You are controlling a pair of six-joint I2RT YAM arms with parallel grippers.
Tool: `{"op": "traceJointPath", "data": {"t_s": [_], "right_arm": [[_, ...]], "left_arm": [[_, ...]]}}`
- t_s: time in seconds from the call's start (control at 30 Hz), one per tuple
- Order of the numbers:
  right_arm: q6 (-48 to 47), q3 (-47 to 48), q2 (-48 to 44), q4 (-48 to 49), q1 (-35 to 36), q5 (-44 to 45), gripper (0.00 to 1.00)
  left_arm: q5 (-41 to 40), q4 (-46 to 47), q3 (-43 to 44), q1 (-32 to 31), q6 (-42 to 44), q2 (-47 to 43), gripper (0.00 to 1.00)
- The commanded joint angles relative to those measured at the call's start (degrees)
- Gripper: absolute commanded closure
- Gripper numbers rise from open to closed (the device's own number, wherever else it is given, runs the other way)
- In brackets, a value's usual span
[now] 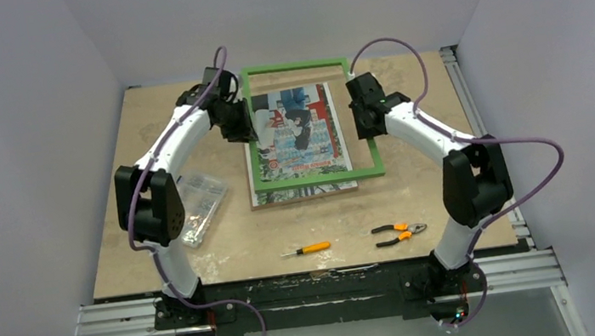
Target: Take the photo out of the frame
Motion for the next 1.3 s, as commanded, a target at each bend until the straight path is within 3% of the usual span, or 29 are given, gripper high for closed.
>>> {"op": "traceJointPath", "data": {"t_s": [0.0,0.17,0.3,0.53,0.7,1.03,1.27], "right_arm": [[2.17,-1.32,-5.11,2.67,-1.63,12.03,1.00],[2.89,-3.67,-4.52,2.32,-4.58,22.97,1.00],[0.27,-4.07,-2.43,3.20,-9.87,22.26,1.00],[-11.18,-11.50,-2.07,15.30,-17.46,26.27,1.00],[-14.71,-10.87,1.34,18.04,-23.19,25.36,1.00],[-19.14,-3.93,9.56,19.76,-27.05,23.41,1.00],[-18.18,0.48,13.32,16.49,-27.07,21.19,1.00]], "left_arm": [[10.02,7.98,0.88,-5.43,-6.77,-0.50,1.00],[14.04,15.60,6.56,-11.92,-15.91,5.91,1.00],[13.98,16.49,16.00,-18.47,-19.88,13.53,1.00],[12.30,21.17,28.50,-24.70,-24.29,26.95,1.00],[12.15,24.47,34.81,-28.95,-28.30,33.24,1.00],[10.70,28.64,36.89,-31.60,-31.94,36.91,1.00],[9.21,26.37,35.79,-31.15,-29.03,35.00,0.88]]}}
